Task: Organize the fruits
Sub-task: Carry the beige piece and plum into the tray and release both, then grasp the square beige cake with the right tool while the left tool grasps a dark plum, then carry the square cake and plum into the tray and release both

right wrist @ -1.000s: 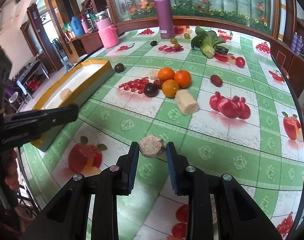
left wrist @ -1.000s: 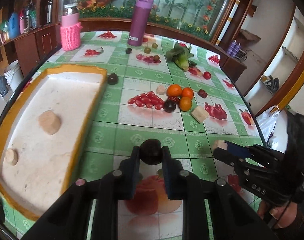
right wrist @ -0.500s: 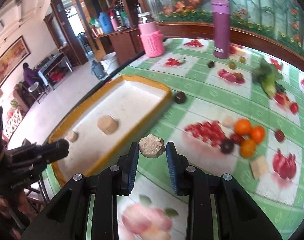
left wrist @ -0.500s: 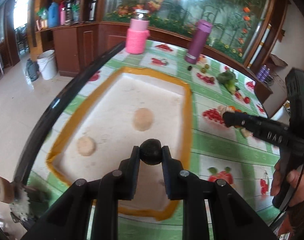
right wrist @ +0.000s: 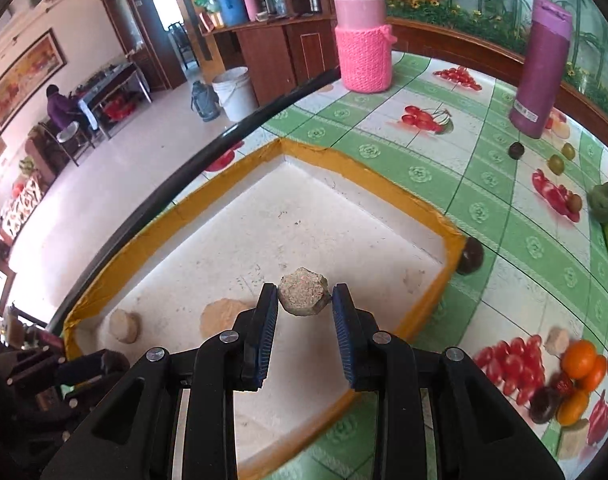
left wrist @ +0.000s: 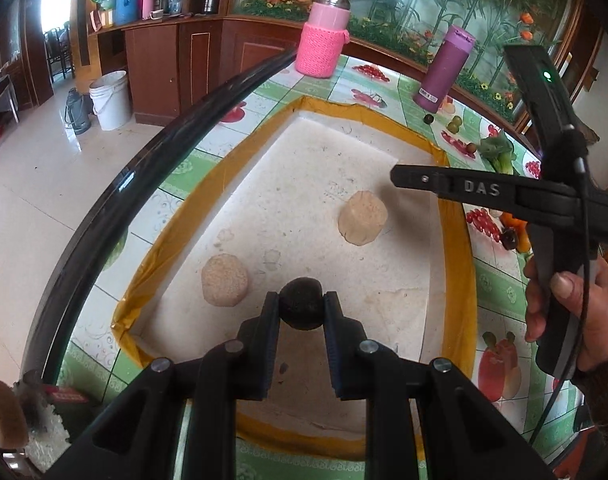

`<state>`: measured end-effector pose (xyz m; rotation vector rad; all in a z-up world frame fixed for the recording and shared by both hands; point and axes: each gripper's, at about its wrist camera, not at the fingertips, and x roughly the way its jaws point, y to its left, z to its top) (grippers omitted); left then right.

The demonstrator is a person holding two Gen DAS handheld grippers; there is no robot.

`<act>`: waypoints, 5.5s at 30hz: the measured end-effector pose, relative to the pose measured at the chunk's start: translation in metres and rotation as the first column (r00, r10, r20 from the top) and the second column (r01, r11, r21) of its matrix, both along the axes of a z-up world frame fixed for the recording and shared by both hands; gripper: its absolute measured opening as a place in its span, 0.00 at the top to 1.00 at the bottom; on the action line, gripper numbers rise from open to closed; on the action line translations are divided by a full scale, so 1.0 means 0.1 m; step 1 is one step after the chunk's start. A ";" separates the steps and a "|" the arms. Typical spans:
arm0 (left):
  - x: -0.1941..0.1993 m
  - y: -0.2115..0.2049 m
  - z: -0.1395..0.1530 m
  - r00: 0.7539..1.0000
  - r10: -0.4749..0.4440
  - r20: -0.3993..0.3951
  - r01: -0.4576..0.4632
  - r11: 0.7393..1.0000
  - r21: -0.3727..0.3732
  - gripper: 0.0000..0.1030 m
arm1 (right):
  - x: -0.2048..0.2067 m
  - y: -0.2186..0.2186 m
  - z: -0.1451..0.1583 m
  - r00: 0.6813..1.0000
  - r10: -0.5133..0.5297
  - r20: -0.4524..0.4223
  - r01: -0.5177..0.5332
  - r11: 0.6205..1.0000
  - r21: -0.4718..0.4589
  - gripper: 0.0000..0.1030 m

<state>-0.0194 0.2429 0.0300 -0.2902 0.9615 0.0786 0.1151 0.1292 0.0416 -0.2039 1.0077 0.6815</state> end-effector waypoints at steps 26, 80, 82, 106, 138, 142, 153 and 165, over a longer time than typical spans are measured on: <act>-0.03 -0.04 -0.05 0.999 0.018 -0.030 -0.017 0.999 0.047 0.57 | -0.01 0.00 -0.08 1.000 0.001 0.013 0.000 0.998 -0.061 0.69; 0.57 -2.21 0.27 0.957 -0.285 -0.053 0.289 0.925 0.248 0.12 | -0.16 -2.70 -0.24 0.950 -0.308 0.051 0.308 0.951 0.010 0.64; 0.75 -2.28 0.22 0.954 -0.298 -0.042 0.299 0.924 0.239 0.12 | -0.22 -2.83 -0.20 0.943 -0.328 0.055 0.327 0.944 0.037 0.64; 1.04 -2.45 0.02 0.913 -0.407 -0.019 0.408 0.912 0.048 0.73 | -0.41 -3.28 -0.14 0.911 -0.411 -0.032 0.411 0.900 0.146 0.64; -0.13 -0.65 0.50 0.990 -0.101 0.097 0.101 0.995 0.009 0.73 | -0.64 -1.53 0.33 0.989 -0.145 0.029 0.139 0.979 0.149 0.64; -0.09 -0.35 0.46 0.995 -0.044 0.086 0.042 0.999 0.026 0.73 | -0.49 -1.12 0.42 0.996 -0.088 0.031 0.082 0.983 0.167 0.64; 0.35 0.17 0.25 0.999 0.022 0.047 -0.025 0.998 0.061 0.73 | 0.04 -0.21 0.30 0.999 -0.021 0.040 0.017 0.995 0.095 0.64; 0.59 0.30 0.00 1.000 0.012 -0.028 -0.010 0.999 0.053 0.73 | 0.44 0.06 -0.06 1.000 -0.019 0.023 0.020 0.999 -0.025 0.64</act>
